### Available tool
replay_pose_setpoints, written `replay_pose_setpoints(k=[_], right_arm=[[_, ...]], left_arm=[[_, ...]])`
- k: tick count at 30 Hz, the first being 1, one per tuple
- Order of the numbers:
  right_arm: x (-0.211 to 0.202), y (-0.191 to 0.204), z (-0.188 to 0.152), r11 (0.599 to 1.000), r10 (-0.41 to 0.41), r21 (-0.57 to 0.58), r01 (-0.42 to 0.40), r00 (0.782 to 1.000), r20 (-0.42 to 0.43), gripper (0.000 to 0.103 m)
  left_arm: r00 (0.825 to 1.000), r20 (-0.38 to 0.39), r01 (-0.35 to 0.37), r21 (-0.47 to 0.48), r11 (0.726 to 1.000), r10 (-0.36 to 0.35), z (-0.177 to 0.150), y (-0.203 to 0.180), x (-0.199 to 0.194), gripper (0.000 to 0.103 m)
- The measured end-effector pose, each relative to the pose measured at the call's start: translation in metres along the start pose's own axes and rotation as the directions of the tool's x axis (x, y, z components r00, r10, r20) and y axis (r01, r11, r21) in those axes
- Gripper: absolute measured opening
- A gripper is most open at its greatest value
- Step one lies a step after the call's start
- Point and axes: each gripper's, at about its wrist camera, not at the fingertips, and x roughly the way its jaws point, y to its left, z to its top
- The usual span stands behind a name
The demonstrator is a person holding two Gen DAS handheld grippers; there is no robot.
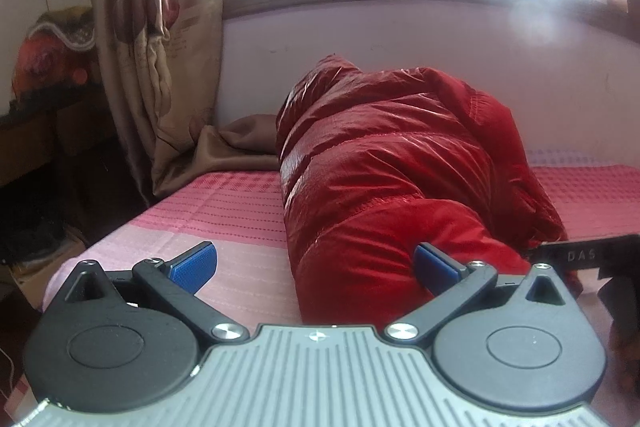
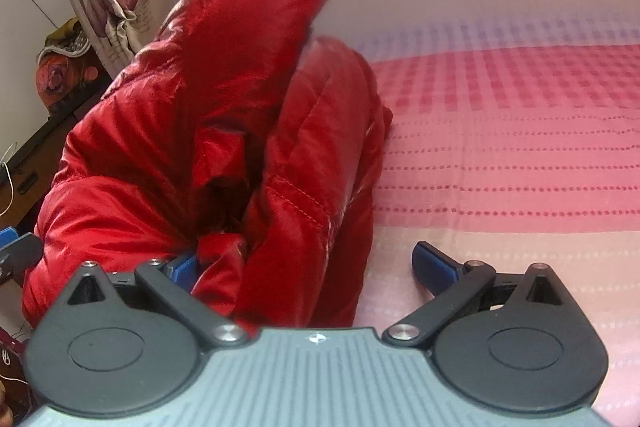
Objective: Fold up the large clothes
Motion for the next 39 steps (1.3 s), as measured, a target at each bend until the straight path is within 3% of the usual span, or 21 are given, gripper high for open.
replay_pose_setpoints(k=[7,12,17,21,25,28,35,39], right_arm=[[-0.015,0.019,0.019,0.998,-0.064,0.001,0.064,0.997,-0.037,0.103],[-0.034,0.035,0.028,0.991,-0.12,-0.058,0.119,0.993,-0.012,0.103],[-0.061,0.055,0.021,0.974,-0.183,-0.13,0.185,0.983,0.028,0.103],[-0.088,0.063,0.009,0.96,-0.224,-0.164,0.227,0.974,0.04,0.103],[-0.103,0.066,-0.006,0.957,-0.228,-0.185,0.221,0.974,-0.014,0.103],[-0.11,0.066,-0.018,0.959,-0.214,-0.201,0.2,0.976,-0.048,0.103],[-0.13,0.06,-0.032,0.971,-0.163,-0.182,0.153,0.986,-0.039,0.103],[-0.133,0.06,-0.036,0.972,-0.16,-0.182,0.15,0.986,-0.04,0.103]], left_arm=[[0.999,-0.043,-0.007,-0.022,1.0,0.006,0.005,0.003,-0.004,0.103],[0.998,-0.056,-0.038,-0.02,0.999,0.037,0.005,0.002,-0.01,0.103],[0.996,-0.083,-0.035,-0.008,0.999,0.035,0.005,-0.004,-0.018,0.103],[0.988,-0.155,-0.001,-0.012,1.0,-0.001,0.004,-0.007,-0.025,0.103],[0.98,-0.196,0.012,-0.024,1.0,-0.016,-0.001,-0.01,-0.038,0.103],[0.98,-0.197,-0.013,-0.008,1.0,0.011,-0.005,-0.016,-0.05,0.103],[0.981,-0.181,-0.068,-0.007,0.998,0.066,-0.004,-0.028,-0.078,0.103],[0.957,-0.291,-0.023,-0.065,0.998,0.003,0.0,-0.025,-0.078,0.103]])
